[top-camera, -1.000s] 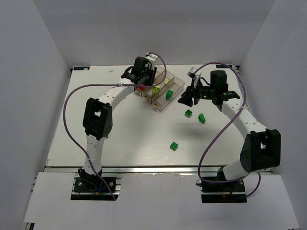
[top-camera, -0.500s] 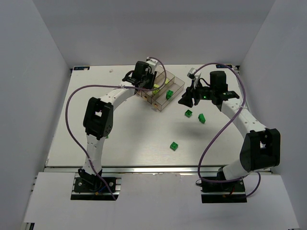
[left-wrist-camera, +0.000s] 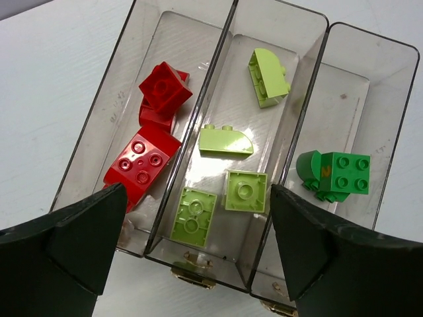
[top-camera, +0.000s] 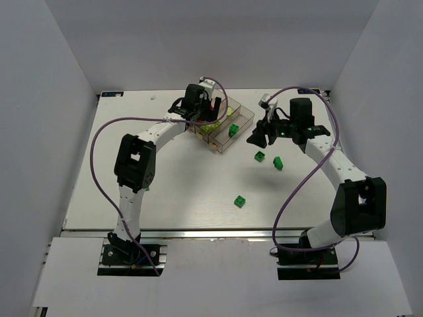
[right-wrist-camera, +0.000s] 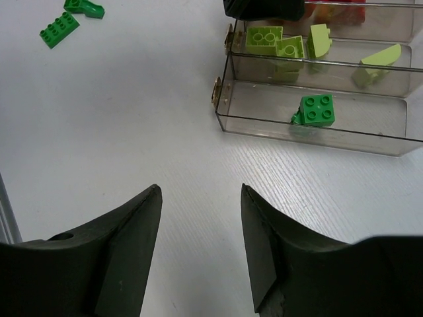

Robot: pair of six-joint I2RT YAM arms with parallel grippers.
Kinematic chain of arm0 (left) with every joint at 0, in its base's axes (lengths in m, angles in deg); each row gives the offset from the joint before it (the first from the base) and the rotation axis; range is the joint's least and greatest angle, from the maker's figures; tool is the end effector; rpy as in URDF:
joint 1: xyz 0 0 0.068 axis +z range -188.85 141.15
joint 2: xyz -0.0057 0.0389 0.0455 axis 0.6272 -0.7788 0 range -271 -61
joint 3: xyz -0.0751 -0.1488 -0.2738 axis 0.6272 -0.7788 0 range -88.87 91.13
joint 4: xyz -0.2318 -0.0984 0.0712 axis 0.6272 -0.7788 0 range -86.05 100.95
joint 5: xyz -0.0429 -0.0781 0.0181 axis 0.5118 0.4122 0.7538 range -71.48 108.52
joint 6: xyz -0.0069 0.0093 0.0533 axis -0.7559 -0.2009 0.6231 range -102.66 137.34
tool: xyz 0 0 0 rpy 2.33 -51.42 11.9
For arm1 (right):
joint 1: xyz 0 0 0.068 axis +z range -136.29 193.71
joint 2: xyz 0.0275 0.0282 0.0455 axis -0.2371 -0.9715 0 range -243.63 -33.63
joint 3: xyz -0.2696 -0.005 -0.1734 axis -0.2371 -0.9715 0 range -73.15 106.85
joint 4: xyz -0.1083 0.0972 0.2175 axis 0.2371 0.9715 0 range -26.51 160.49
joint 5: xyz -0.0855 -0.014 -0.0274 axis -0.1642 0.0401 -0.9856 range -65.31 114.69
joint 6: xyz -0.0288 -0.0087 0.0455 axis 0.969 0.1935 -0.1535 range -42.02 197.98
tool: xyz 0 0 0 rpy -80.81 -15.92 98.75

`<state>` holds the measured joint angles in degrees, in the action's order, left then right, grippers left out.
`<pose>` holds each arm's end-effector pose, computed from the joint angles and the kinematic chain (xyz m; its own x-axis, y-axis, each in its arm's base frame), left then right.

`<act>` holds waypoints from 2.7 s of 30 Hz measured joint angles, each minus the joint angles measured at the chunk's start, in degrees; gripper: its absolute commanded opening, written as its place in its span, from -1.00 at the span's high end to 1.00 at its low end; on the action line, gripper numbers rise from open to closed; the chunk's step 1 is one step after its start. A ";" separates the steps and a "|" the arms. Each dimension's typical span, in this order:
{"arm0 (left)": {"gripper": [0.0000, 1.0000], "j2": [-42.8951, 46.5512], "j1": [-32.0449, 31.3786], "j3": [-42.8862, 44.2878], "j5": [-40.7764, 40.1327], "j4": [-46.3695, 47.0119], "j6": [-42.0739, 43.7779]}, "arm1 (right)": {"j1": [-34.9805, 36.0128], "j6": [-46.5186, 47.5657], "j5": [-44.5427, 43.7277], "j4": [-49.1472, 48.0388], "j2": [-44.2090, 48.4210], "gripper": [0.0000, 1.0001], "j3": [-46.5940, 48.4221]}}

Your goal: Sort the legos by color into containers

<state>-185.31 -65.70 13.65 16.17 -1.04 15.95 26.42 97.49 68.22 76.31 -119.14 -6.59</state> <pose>0.4809 -0.2420 0.2753 -0.5061 0.2291 -0.8315 0.4087 0.9127 0.0027 0.3188 0.0977 0.3499 -0.2402 -0.3024 -0.9224 -0.8602 0.5067 0.0579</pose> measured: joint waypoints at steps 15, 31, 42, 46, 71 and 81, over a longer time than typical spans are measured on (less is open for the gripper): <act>-0.96 34.86 0.81 -32.00 -7.06 2.58 -20.15 | 0.00 0.81 -19.06 8.48 -9.40 -0.79 3.41; -0.96 62.66 1.64 -60.83 -6.25 0.39 -40.39 | 0.22 6.67 -27.08 17.31 -21.77 -0.46 9.55; -0.96 67.21 1.64 -64.28 -7.89 -0.04 -43.95 | 1.68 8.20 -28.57 18.36 -25.94 -0.35 12.44; -0.96 67.30 1.64 -65.44 -7.96 -0.44 -44.65 | 2.32 8.37 -28.68 18.25 -26.95 -0.24 12.74; -0.96 67.93 1.64 -66.51 -8.26 -0.92 -45.27 | 3.76 12.46 -18.14 17.16 -22.01 1.00 16.81; -0.96 70.25 1.64 -67.32 -8.15 -0.96 -46.73 | 8.44 7.43 -14.16 6.97 -22.84 1.00 23.82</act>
<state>-115.06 -64.06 -53.67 8.02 -2.00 -30.78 34.86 104.92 54.05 83.28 -141.99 17.24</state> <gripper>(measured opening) 0.982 0.429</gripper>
